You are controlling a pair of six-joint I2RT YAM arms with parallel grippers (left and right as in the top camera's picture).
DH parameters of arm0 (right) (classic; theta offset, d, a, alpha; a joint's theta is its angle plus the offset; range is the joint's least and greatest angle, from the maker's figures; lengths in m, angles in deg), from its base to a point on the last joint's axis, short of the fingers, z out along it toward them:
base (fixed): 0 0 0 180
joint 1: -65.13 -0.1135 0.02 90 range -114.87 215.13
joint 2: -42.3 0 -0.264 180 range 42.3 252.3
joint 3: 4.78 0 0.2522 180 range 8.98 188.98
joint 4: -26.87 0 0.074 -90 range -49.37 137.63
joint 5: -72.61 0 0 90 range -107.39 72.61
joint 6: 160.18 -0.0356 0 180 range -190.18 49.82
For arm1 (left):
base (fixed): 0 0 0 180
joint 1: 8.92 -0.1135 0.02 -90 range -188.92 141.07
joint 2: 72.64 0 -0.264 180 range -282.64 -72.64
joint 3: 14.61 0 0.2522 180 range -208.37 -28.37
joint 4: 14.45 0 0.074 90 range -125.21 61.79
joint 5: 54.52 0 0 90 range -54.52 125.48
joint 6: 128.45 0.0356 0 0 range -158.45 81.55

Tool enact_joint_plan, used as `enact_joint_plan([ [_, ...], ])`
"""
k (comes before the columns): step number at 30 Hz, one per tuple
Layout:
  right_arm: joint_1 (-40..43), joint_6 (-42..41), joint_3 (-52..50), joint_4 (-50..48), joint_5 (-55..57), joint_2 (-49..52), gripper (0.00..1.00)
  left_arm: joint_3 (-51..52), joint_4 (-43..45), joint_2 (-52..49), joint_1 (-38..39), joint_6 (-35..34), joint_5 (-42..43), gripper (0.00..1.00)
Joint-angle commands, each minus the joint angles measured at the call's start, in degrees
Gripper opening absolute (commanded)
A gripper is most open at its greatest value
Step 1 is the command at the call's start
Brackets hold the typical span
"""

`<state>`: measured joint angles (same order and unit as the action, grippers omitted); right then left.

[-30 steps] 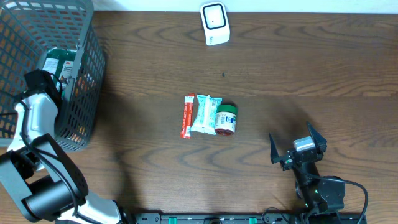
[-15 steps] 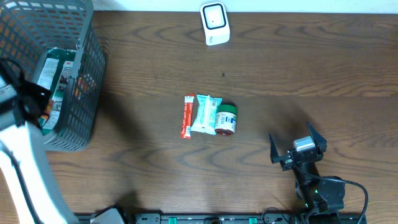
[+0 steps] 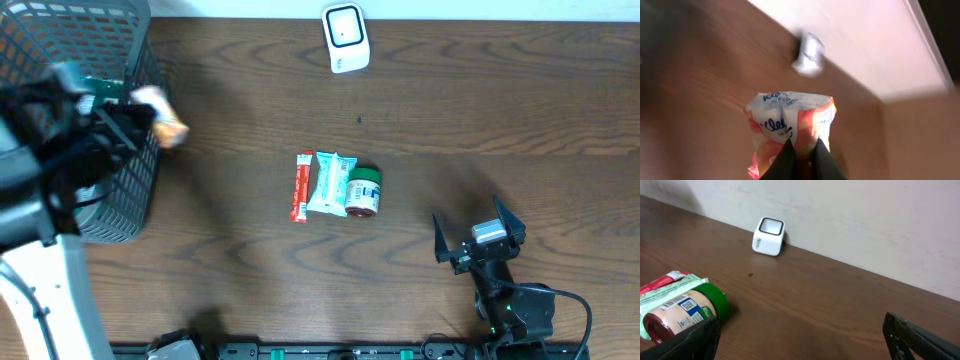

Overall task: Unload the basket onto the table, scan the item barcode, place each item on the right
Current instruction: 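Carry the Kleenex pack with the left gripper toward the table center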

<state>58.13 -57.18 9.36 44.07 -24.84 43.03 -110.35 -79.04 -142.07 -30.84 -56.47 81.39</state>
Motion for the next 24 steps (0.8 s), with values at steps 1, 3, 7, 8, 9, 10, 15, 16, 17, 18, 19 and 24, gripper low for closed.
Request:
enact_joint_plan([
  [1, -0.92, -0.72, -0.07, 0.24, 0.35, -0.13, 0.99, 2.43, -1.29, -3.32, 7.76, 7.32, 10.19, 0.07],
  [3, -0.92, -0.72, -0.07, 0.24, 0.35, -0.13, 0.99, 3.65, -1.44, -5.57, 12.26, 9.66, 10.16, 0.07],
  [7, -0.92, -0.72, -0.07, 0.24, 0.35, -0.13, 0.99, 6.03, -1.49, -12.31, 20.09, 13.66, 9.99, 0.07],
  [8, -0.92, -0.72, -0.07, 0.24, 0.35, -0.13, 0.99, 6.29, -1.49, -13.94, 21.16, 14.08, 9.99, 0.07],
  [9, -0.92, -0.72, -0.07, 0.24, 0.35, -0.13, 0.99, 6.54, -1.42, -15.76, 22.14, 14.53, 9.99, 0.07],
  [10, -0.92, -0.72, -0.07, 0.24, 0.35, -0.13, 0.99, 6.73, -1.42, -17.25, 22.82, 14.99, 9.99, 0.08],
  [15, -0.92, -0.72, -0.07, 0.24, 0.35, -0.13, 0.99, 7.93, -0.83, -27.65, 25.86, 20.68, 9.99, 0.07],
  [16, -0.92, -0.72, -0.07, 0.24, 0.35, -0.13, 0.99, 8.24, -0.46, -29.24, 25.92, 21.29, 9.99, 0.07],
  [17, -0.92, -0.72, -0.07, 0.24, 0.35, -0.13, 0.99, 8.68, 0.22, -30.49, 25.92, 21.46, 9.99, 0.07],
  [18, -0.92, -0.72, -0.07, 0.24, 0.35, -0.13, 0.99, 9.31, 1.36, -31.93, 25.9, 21.46, 9.99, 0.08],
  [19, -0.92, -0.72, -0.07, 0.24, 0.35, -0.13, 0.99, 9.84, 2.47, -33.16, 25.9, 21.46, 9.99, 0.07],
  [24, -0.92, -0.72, -0.07, 0.24, 0.35, -0.13, 0.99, 12.24, 9.27, -38.84, 25.9, 21.46, 9.99, 0.08],
])
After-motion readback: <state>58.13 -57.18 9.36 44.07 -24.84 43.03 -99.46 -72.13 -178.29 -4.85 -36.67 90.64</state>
